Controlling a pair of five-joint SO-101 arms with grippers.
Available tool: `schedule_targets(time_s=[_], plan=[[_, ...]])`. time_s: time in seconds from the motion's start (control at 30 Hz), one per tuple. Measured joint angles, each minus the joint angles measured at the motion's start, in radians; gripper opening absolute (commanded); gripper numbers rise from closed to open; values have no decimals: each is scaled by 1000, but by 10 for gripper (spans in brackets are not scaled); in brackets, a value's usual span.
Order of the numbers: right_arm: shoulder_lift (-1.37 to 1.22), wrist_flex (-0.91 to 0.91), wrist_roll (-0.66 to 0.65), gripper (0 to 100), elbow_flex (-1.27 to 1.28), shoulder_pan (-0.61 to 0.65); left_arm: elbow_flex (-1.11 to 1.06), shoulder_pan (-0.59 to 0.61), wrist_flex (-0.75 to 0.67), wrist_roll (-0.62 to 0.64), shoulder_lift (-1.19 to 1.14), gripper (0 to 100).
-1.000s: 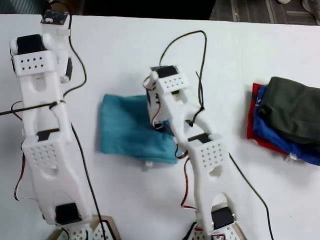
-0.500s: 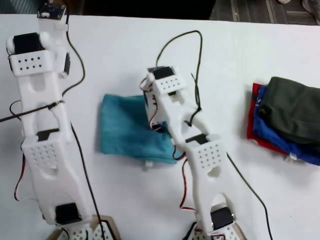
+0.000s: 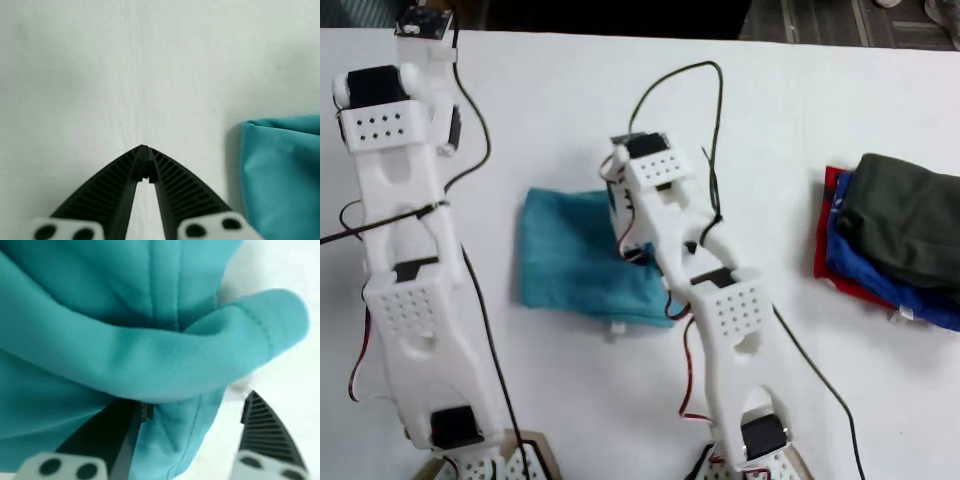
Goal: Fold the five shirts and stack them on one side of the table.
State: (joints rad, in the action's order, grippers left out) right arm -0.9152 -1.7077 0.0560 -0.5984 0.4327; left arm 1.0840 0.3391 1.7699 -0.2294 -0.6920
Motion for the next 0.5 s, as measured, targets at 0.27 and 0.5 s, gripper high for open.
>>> schedule_targets(time_s=[0.27, 0.5], plan=[[-21, 3, -101, 22, -8, -6, 0, 0, 0, 0, 0, 28], [-21, 2, -104, 22, -8, -8, 0, 14, 0, 0, 0, 28]])
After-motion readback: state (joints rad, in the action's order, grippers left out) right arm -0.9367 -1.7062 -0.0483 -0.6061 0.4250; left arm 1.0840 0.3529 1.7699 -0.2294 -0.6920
